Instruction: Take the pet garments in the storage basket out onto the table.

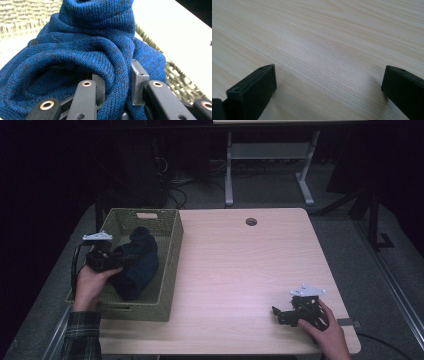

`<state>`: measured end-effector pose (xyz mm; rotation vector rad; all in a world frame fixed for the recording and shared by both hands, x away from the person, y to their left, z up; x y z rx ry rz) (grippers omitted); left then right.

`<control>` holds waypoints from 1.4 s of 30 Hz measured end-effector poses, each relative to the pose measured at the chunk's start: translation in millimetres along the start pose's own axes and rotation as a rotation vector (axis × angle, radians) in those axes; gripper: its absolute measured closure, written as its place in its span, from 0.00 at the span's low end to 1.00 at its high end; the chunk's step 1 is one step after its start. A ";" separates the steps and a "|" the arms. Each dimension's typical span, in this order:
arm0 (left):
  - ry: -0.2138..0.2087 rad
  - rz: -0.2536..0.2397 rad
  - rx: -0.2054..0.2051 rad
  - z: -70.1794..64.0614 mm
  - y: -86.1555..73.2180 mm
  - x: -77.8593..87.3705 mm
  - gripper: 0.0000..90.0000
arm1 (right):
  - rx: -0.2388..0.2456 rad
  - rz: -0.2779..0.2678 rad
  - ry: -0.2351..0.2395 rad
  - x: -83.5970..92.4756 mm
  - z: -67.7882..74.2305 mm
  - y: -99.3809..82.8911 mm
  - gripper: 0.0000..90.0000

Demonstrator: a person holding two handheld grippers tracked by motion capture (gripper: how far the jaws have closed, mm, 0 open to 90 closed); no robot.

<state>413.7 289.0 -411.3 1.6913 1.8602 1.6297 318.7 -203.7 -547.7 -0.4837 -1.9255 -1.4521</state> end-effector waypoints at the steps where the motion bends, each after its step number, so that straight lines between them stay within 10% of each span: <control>1: -0.005 -0.007 -0.002 -1.4 1.8 0.3 0.78 | 0.000 0.000 0.000 0.0 0.0 0.0 0.00; 22: -0.048 -0.091 -0.111 -34.4 47.2 16.7 0.78 | 0.002 -0.001 0.002 -0.2 -0.1 0.2 0.00; 42: -0.097 -0.110 -0.207 -74.4 91.7 -2.1 0.78 | 0.002 0.000 0.002 -0.1 -0.2 0.2 0.00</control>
Point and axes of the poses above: each handheld gripper's, and its own axes: x roughly backward along the jaws, y roughly out of its top, z roughly to its left, the point moved 9 cm from there along -x, roughly forward along the jaws, and after that the axes turned 15 degrees about -y, right-handed, at the moved point
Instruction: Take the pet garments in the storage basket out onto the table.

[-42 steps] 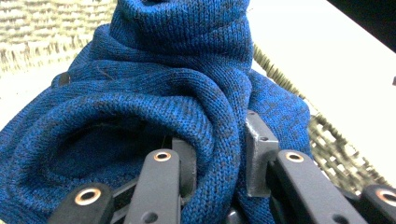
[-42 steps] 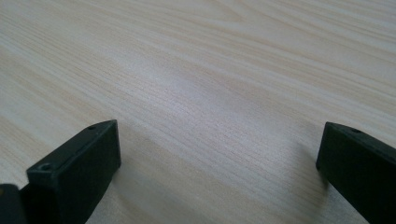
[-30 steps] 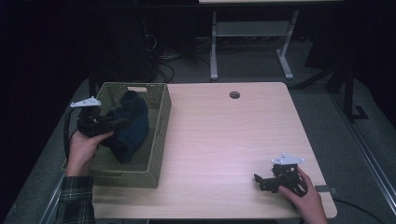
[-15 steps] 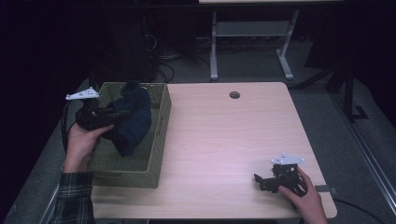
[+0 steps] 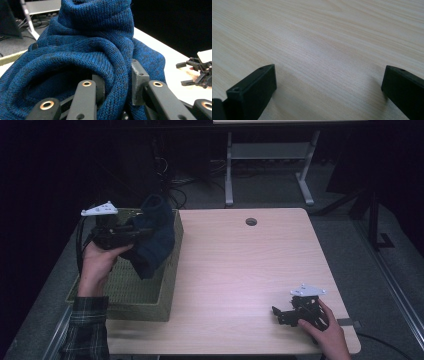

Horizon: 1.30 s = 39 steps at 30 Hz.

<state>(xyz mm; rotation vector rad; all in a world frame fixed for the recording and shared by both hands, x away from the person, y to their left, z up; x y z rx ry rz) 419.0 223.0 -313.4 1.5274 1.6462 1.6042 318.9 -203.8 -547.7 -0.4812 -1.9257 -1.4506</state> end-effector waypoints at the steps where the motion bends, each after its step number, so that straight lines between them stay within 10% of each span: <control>1: -0.007 0.001 -0.007 -3.1 4.1 -4.1 0.78 | 0.001 0.000 0.000 0.0 0.0 0.0 0.00; 39: -0.142 0.096 -0.130 -58.9 35.8 -135.8 0.78 | -0.002 0.002 0.001 0.3 0.2 0.0 0.00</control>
Point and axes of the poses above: each handheld gripper's, and its own axes: x roughly backward along the jaws, y roughly out of its top, z roughly to its left, the point moved 9 cm from there along -x, roughly forward along the jaws, and after that the axes turned 15 degrees about -y, right-handed, at the moved point
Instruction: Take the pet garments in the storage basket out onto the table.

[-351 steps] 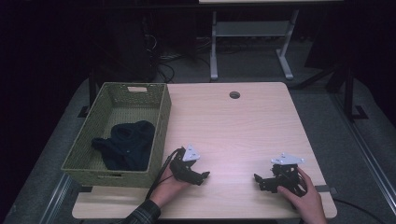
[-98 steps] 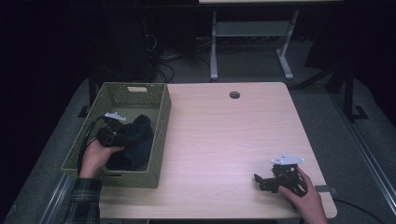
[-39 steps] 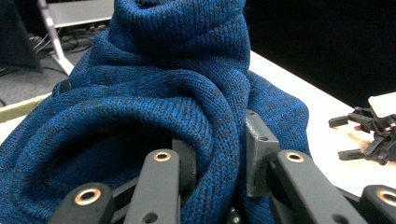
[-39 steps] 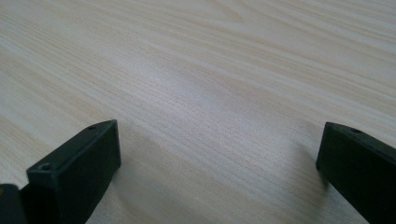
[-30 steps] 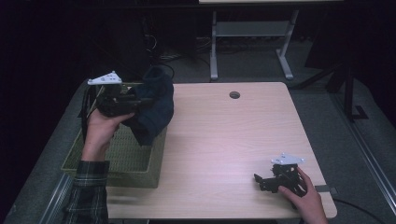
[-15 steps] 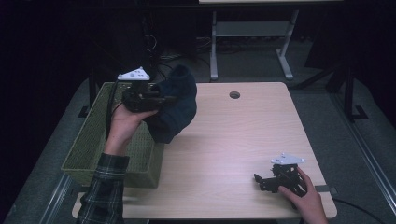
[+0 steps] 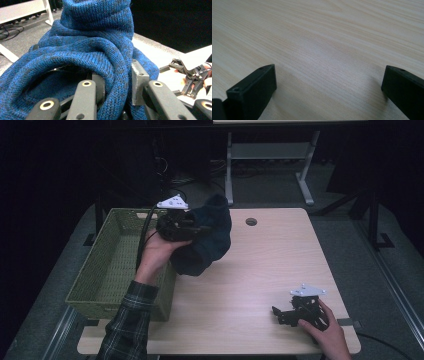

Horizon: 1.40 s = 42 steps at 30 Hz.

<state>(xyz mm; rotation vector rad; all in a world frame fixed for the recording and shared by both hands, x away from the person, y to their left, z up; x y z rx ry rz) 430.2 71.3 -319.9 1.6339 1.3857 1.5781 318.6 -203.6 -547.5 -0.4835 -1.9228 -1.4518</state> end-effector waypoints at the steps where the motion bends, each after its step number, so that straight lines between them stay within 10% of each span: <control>1: 0.003 0.000 -0.004 -0.5 0.1 -3.9 0.78 | 0.000 0.000 0.000 0.0 0.0 0.0 0.00; 42: -0.096 0.198 0.013 4.1 -55.3 -190.9 0.78 | -0.004 0.002 0.002 0.1 0.5 -0.2 0.00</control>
Point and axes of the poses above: each handheld gripper's, and its own axes: x roughly backward along the jaws, y roughly out of its top, z roughly to its left, the point moved 9 cm from there along -x, roughly forward along the jaws, and after that the axes turned 15 degrees about -y, right-handed, at the moved point
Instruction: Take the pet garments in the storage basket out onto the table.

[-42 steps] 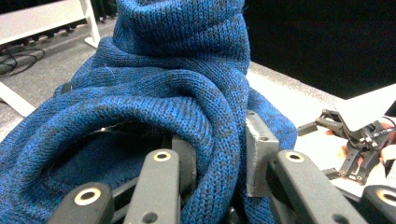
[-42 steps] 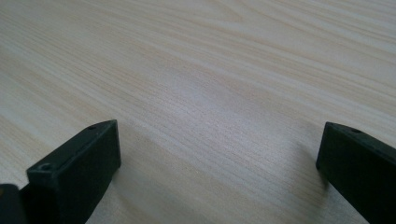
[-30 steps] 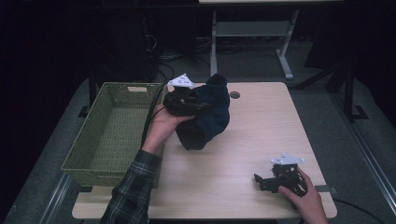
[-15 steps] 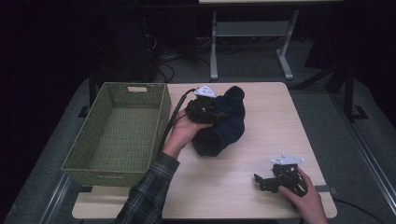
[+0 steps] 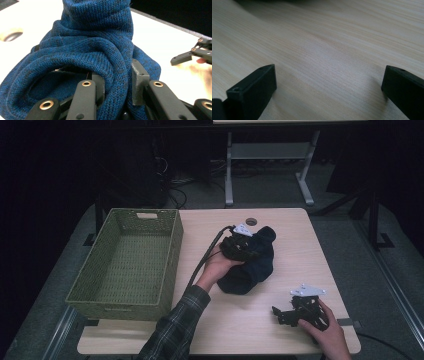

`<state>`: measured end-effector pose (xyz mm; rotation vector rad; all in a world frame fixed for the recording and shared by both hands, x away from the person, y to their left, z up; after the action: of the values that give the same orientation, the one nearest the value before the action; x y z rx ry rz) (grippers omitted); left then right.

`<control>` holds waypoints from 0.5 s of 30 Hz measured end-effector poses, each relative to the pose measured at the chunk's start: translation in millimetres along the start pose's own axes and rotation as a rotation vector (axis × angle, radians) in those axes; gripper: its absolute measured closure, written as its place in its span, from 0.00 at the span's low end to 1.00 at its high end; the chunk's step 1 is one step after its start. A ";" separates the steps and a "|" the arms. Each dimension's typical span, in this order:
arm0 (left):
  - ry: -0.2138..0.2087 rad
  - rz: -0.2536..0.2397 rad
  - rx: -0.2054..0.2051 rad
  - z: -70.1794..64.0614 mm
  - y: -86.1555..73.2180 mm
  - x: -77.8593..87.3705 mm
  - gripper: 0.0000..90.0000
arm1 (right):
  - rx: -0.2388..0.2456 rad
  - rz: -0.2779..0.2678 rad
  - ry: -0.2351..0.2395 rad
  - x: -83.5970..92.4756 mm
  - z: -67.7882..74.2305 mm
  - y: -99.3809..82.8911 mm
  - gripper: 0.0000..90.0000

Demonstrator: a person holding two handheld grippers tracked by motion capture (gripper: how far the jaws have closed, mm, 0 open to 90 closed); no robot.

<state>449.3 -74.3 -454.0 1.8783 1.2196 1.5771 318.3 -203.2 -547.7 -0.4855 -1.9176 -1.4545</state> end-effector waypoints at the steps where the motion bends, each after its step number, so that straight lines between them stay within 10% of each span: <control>1: 0.001 0.005 0.000 1.6 -1.8 -4.9 0.78 | 0.000 -0.001 0.000 -0.1 0.0 0.1 0.00; 11: -0.004 0.063 0.042 13.8 -22.9 -44.0 0.74 | 0.004 0.000 -0.001 -0.1 -0.3 -0.3 0.00; 15: 0.008 0.060 0.055 16.5 -23.8 -47.1 0.57 | 0.004 -0.001 -0.001 -0.1 -0.3 -0.1 0.00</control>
<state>456.9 -96.0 -504.3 1.9625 1.2321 1.5985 318.4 -203.5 -547.8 -0.4833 -1.9212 -1.4511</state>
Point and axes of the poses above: each handheld gripper's, and its own axes: x roughly backward along the jaws, y roughly out of its top, z roughly to its left, the point moved 9 cm from there along -x, roughly forward along the jaws, and after that the axes turned 15 degrees about -y, right-handed, at the moved point
